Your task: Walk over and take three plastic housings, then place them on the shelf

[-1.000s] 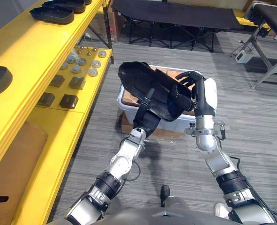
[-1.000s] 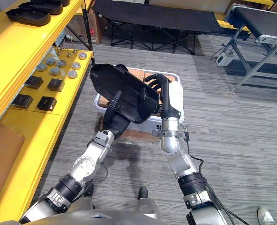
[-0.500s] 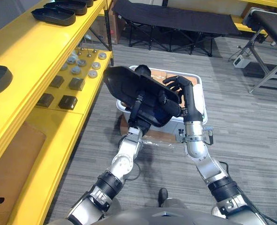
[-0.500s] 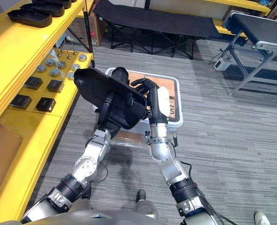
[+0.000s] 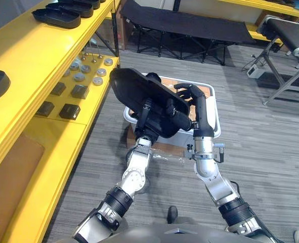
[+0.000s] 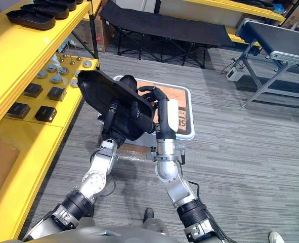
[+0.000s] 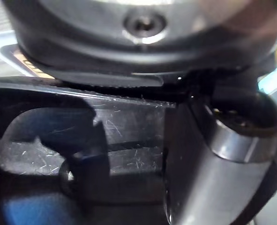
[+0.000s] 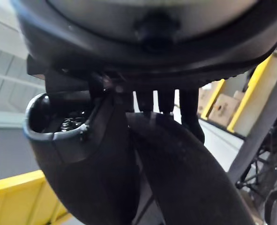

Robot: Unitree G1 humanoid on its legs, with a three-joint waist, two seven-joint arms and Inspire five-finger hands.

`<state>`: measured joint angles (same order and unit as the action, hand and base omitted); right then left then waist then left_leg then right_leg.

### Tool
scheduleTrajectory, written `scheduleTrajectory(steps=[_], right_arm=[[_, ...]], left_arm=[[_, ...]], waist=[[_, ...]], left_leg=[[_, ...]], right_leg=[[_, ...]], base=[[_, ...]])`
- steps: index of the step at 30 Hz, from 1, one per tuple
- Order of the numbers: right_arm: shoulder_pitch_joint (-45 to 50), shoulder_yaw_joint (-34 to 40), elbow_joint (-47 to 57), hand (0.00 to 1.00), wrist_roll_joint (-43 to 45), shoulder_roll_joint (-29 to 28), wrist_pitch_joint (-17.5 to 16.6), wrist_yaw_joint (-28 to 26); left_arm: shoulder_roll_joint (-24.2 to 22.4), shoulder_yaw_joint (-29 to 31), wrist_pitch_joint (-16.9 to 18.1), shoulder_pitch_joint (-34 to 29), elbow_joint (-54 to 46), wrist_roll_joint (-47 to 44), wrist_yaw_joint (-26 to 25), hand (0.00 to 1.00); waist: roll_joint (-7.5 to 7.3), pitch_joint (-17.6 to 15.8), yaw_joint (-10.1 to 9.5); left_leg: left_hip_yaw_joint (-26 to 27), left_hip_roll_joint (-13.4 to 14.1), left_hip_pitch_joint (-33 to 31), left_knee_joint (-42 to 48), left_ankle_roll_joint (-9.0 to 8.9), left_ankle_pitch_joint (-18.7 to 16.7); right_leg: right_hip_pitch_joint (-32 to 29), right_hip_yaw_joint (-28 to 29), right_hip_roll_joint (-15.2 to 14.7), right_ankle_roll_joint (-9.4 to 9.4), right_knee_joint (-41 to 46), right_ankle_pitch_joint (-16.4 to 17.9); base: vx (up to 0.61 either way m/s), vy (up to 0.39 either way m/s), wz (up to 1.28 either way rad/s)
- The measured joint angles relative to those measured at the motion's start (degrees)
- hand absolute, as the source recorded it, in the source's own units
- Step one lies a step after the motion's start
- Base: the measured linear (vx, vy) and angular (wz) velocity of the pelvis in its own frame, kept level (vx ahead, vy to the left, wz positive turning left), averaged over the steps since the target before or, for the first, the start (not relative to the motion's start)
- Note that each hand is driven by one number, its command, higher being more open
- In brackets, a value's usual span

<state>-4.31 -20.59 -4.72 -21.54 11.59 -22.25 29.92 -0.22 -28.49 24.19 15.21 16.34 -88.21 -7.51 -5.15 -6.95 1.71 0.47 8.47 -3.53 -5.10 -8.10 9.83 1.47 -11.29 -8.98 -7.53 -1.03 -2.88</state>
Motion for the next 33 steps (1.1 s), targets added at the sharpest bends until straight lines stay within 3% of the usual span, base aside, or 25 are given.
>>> scheduleTrajectory(steps=[4,8,13,15,18,20,26,30,33], right_arm=[[3.5,-2.6,0.0,1.00,2.4,0.0,0.2,-4.4],[3.7,-1.5,7.4,1.00,8.1,-0.1,3.5,-7.4],[3.8,3.9,16.1,1.00,14.1,-0.1,6.3,-10.0],[3.8,5.6,17.2,1.00,16.8,0.0,6.9,-11.0],[5.2,7.2,18.6,1.00,27.9,0.0,7.2,-15.9],[7.3,7.7,19.6,1.00,33.8,-0.1,9.3,-19.1],[16.7,11.5,19.5,1.00,36.5,-1.9,12.7,-20.6],[20.5,16.3,18.1,1.00,38.8,-4.1,12.9,-20.5],[22.0,19.4,12.6,1.00,38.8,-5.2,12.6,-20.6]], left_arm=[[-2.2,5.6,3.1,0.0,-1.5,10.9,-7.5,0.00],[-2.2,9.5,2.8,-0.1,-7.1,30.9,-18.3,0.00],[-2.1,15.5,-0.8,-0.2,-12.7,58.3,-30.6,0.00],[-1.9,18.4,-3.6,-0.8,-12.8,67.5,-34.4,0.00],[-1.1,21.4,-8.7,-4.1,-12.9,81.9,-39.2,0.00],[-0.4,23.4,-10.7,-6.5,-12.9,86.6,-39.1,0.00],[1.3,23.9,-10.2,-13.6,-18.2,85.8,-32.0,0.00],[1.3,23.2,-6.8,-19.1,-25.0,82.4,-24.6,0.00],[1.3,21.6,-2.9,-23.0,-30.0,71.9,-15.1,0.00]], waist=[[-0.04,0.1,0.05],[0.00,0.1,0.05],[0.83,0.8,0.24],[1.32,1.4,0.44],[1.94,2.1,0.80],[1.91,2.2,0.95],[1.87,2.2,1.28],[2.22,2.4,1.79],[3.21,3.0,1.90]], left_leg=[[-0.1,-0.1,0.1,0.1,-0.02,0.0],[-0.2,-0.1,0.3,0.2,-0.03,0.0],[-0.1,-0.1,0.8,0.0,-0.07,0.0],[-0.1,0.0,1.1,0.0,-0.26,-0.1],[0.0,0.0,1.1,0.0,-0.27,-0.1],[0.1,0.1,1.1,0.0,-0.28,-0.1],[0.8,0.1,0.8,0.0,-0.57,-0.6],[1.6,0.1,0.7,0.1,-0.56,-0.9],[2.1,0.1,0.3,0.0,-0.59,-1.2]], right_leg=[[0.0,-0.1,0.0,0.15,0.1,0.1],[0.0,-0.2,0.0,0.50,0.9,0.4],[0.1,-0.1,0.0,0.50,1.1,0.4],[0.2,0.0,0.0,0.89,1.0,0.8],[0.1,0.1,0.1,0.78,0.9,0.9],[0.1,0.2,0.1,0.79,0.9,0.9],[-0.5,0.8,0.0,0.80,0.8,0.9],[-0.8,1.6,0.0,0.81,0.7,0.9],[-1.4,2.1,0.0,0.78,0.5,0.9]], base=[[0.00,0.000,0.00],[0.00,0.000,0.00],[0.00,0.000,0.00],[0.00,0.000,0.00],[0.00,0.000,0.00],[0.00,0.000,0.00],[0.00,0.000,-0.05],[0.02,-0.006,-0.10],[0.02,-0.007,-0.08]])
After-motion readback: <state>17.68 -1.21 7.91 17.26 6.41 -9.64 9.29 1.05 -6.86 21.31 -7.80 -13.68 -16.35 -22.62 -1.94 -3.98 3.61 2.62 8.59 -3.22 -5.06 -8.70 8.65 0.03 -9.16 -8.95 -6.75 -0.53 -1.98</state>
